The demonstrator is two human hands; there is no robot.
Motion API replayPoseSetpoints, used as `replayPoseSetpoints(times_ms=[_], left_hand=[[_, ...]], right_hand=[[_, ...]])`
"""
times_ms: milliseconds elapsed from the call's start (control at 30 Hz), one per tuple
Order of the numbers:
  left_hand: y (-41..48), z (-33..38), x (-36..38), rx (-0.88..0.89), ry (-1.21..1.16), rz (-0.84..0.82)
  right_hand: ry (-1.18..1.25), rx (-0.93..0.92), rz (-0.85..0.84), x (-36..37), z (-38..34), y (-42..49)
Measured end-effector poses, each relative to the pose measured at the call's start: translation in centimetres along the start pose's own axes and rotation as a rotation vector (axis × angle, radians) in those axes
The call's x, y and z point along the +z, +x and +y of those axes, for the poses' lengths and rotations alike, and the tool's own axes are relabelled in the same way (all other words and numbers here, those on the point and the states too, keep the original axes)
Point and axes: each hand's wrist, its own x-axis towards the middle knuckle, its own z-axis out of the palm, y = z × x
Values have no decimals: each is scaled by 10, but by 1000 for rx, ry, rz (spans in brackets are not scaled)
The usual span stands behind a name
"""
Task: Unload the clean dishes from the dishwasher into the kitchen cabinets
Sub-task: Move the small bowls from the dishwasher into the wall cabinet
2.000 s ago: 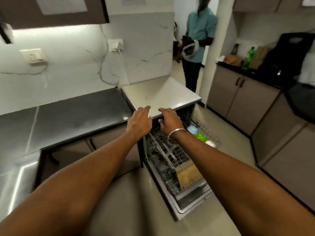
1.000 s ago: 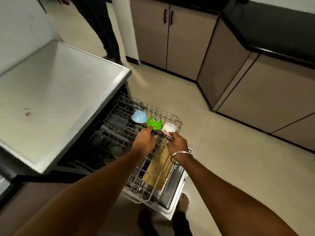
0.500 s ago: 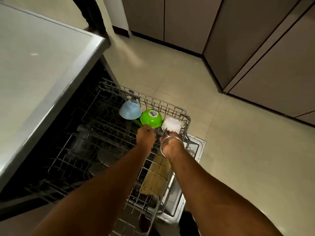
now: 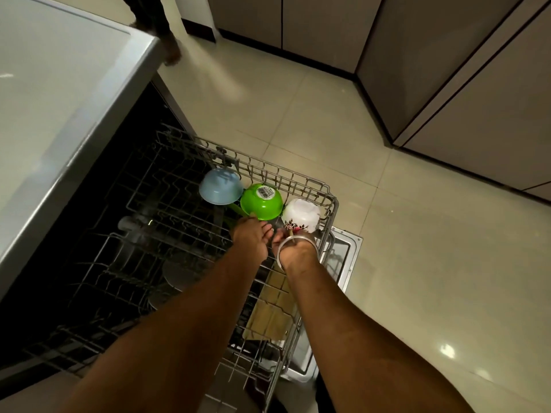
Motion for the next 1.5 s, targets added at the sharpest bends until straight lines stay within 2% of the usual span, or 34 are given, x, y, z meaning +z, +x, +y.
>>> replayPoseSetpoints(times_ms=[100,200,367,533,800,1100,1333,1500], left_hand=[[4,1,7,-12,-41,-19],[2,5,5,-30,-2,-107],[7,8,0,24,-112,-74],[-1,8,-9,49,-233,-92],[-34,6,-30,103,-237,-82],[-129,25,-78,164,-221,-87],[-225,35,-139,240,-320,-93],[-306,30,-186,317,-483,-80]], right_hand=[[42,17,-43,-3,5,2],[80,8,-67,-2,7,2],[135,-30,-84,-7,13,-7],[47,-78,-95,-14,11,-16],[-46,-111,-72,-20,11,-60],[-228,-201,-132,-28,30,-167],[-400,-257,-249,-43,55,-258],[-547,-235,-373,-58,78,-310]])
